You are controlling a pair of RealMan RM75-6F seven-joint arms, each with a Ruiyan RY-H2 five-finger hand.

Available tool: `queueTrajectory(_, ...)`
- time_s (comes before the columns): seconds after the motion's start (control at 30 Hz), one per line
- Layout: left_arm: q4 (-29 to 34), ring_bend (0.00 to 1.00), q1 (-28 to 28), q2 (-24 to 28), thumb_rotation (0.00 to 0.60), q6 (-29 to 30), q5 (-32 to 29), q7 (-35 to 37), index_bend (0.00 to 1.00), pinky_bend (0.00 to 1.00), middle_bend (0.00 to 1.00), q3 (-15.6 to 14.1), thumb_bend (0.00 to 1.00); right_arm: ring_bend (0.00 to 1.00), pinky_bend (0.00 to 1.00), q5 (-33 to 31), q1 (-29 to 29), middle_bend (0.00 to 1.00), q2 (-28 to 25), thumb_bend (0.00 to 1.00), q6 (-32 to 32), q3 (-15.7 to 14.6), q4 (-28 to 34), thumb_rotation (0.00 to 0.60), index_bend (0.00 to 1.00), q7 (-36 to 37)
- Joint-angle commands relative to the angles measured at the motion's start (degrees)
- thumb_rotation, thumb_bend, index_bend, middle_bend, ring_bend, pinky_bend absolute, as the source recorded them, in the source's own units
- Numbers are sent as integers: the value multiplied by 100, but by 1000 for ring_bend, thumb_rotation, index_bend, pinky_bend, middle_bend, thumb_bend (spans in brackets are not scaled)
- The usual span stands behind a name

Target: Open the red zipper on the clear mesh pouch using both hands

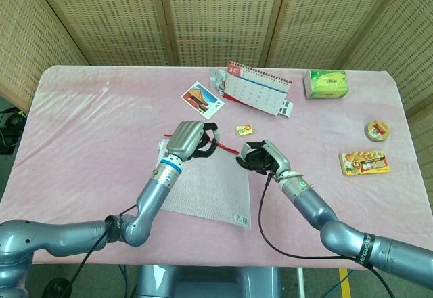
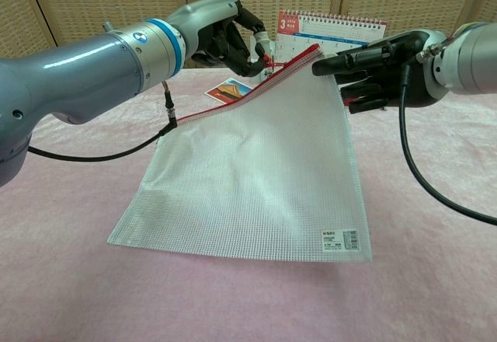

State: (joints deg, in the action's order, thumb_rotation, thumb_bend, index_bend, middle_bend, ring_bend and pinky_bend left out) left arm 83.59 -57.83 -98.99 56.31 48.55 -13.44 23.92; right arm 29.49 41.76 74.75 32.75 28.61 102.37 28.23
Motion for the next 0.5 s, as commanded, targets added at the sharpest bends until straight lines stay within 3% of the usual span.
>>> queueTrajectory(0.03, -46, 934, 33, 68, 600, -23, -43, 15, 870, 1000, 1000, -4, 886, 972, 1000, 104, -81, 993, -88, 690, -91, 79, 6, 600, 834, 126)
queueTrajectory(0.5, -352, 934, 426, 789, 600, -219, -242, 254, 870, 1000, 1000, -86, 889, 972, 1000, 480, -452, 993, -653, 689, -441, 401, -113, 600, 834, 668)
